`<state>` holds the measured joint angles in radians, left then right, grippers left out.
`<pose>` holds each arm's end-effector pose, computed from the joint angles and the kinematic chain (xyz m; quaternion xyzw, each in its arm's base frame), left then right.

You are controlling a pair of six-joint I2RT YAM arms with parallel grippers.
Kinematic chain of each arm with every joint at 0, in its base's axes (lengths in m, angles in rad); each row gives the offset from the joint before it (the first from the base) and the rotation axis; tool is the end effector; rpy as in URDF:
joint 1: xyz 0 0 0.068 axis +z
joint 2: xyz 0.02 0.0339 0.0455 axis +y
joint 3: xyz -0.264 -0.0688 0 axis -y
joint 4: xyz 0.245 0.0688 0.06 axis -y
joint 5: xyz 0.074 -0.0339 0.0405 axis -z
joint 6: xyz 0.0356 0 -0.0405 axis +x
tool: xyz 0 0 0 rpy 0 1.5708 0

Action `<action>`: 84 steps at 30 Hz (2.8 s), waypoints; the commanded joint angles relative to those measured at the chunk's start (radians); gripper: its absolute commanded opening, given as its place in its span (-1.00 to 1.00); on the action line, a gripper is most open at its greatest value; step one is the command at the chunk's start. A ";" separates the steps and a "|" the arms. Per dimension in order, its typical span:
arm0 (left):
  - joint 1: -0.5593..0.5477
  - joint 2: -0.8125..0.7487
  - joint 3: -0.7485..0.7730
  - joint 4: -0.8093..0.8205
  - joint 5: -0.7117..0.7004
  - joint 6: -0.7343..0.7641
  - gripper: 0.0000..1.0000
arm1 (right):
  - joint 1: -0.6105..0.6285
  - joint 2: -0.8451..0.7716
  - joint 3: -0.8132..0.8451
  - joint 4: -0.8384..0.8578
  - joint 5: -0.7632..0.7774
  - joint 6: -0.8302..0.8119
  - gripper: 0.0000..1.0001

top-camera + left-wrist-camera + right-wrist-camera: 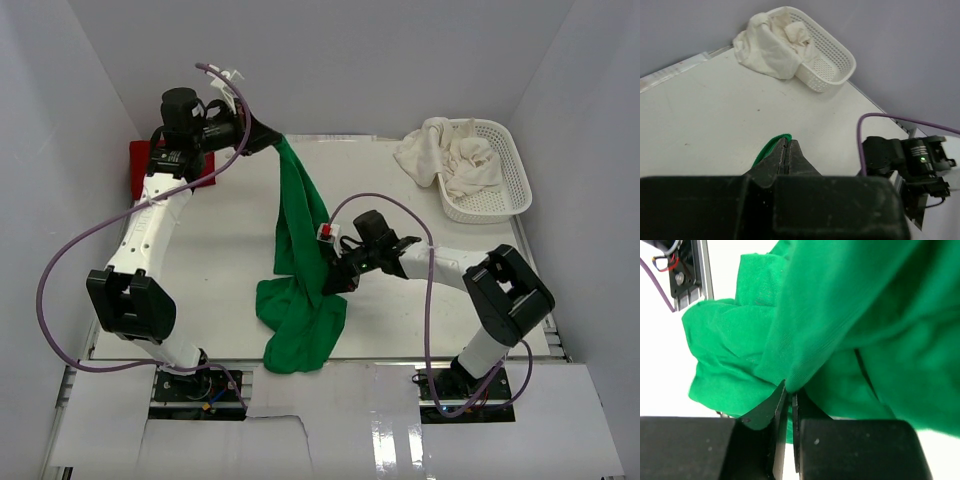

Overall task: Fold and stack the t-shirts
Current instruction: Flatten out the tshirt

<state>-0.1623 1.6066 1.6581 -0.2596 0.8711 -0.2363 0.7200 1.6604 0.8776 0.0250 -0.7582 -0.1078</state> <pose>0.3567 -0.0860 0.4298 0.2395 0.7136 -0.4343 0.4949 0.2336 0.2374 0.1776 -0.4772 0.7224 0.4348 0.2478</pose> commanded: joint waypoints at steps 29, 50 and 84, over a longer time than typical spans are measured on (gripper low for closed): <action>0.084 -0.376 -0.336 -0.191 -0.708 0.071 -1.00 | -0.267 0.530 0.940 -0.418 0.128 0.016 -0.85; 0.084 -0.323 -0.167 -0.208 -0.480 0.023 -1.00 | -0.402 0.395 1.162 -0.480 0.269 0.114 -0.85; 0.084 -0.364 -0.221 -0.297 -0.644 0.094 -1.00 | 0.038 0.271 0.577 -0.190 0.005 0.364 -0.75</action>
<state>-0.0776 1.2697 1.4464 -0.5526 0.2684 -0.1627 0.7158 1.9884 1.4750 -0.2672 -0.6456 0.1871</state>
